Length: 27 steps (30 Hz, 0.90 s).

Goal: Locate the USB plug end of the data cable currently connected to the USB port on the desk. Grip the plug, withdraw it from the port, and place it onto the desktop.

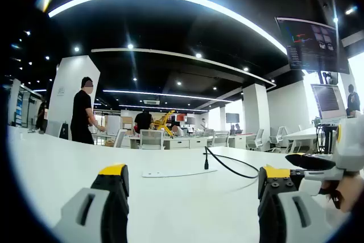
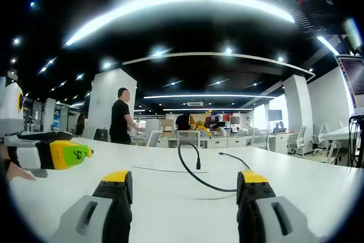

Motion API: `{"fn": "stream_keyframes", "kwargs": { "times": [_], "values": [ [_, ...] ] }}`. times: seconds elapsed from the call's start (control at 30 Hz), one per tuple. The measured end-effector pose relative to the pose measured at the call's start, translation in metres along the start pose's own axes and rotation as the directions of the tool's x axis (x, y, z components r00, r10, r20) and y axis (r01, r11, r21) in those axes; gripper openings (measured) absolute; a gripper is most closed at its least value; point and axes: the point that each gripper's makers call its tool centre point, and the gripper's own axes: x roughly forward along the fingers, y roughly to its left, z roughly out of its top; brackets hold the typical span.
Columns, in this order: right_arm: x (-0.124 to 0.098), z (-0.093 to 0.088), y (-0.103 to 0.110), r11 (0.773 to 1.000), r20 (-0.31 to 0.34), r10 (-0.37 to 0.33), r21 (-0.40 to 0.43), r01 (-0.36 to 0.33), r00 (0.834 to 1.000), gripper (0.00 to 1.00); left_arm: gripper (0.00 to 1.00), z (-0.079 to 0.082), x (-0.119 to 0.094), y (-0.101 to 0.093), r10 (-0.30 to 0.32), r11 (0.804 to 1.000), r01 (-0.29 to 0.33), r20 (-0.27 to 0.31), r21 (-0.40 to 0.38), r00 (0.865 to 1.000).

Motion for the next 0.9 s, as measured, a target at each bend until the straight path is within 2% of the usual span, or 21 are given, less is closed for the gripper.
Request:
{"fn": "stream_keyframes", "kwargs": {
  "times": [0.47, 0.9],
  "values": [
    [-0.0019, 0.0009, 0.0003, 1.000, 0.005, 0.001, 0.007, -0.001, 1.000, 0.75, 0.94, 0.0010, -0.0006, -0.0012, -0.004, 1.000, 0.004, 0.007, -0.018, 1.000],
    [-0.0036, 0.0022, 0.0001, 1.000, 0.010, 0.000, 0.013, 0.000, 1.000, 0.75, 0.94, 0.0004, -0.0023, 0.0021, 0.012, 1.000, -0.012, -0.004, 0.008, 1.000]
  ]
}}
